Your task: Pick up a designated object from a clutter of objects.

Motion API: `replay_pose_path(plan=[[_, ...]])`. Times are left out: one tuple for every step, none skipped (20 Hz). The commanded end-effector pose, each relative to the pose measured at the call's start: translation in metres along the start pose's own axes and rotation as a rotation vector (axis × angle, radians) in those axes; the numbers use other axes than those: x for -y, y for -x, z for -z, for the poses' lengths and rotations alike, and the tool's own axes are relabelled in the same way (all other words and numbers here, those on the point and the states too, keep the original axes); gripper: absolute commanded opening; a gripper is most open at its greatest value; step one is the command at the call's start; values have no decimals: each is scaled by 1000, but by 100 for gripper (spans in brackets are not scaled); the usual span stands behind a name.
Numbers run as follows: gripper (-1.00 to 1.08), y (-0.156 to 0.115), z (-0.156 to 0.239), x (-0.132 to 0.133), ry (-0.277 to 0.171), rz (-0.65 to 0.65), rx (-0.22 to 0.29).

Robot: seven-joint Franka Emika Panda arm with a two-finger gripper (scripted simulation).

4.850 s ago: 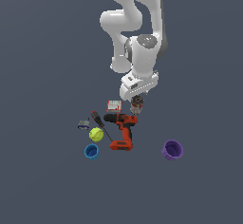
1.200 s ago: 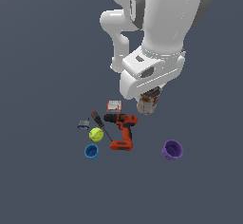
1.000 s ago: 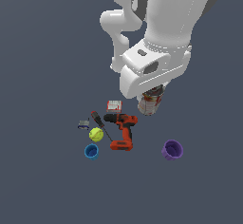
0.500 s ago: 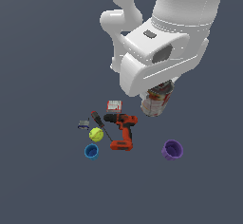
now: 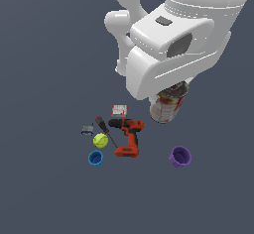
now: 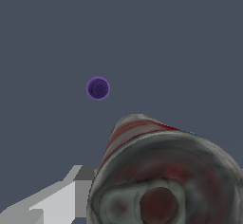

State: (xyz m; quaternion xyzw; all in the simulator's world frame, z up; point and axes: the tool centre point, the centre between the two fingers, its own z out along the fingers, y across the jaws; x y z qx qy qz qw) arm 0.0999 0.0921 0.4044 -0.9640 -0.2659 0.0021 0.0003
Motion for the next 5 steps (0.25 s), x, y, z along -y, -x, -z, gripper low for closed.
replay_pose_path(plan=[[-100, -2, 5, -1, 2, 0, -4], [-100, -3, 6, -1, 2, 0, -4], [-100, -3, 6, -2, 2, 0, -4], [-100, -3, 6, -2, 2, 0, -4], [-100, -3, 6, -2, 2, 0, -4]])
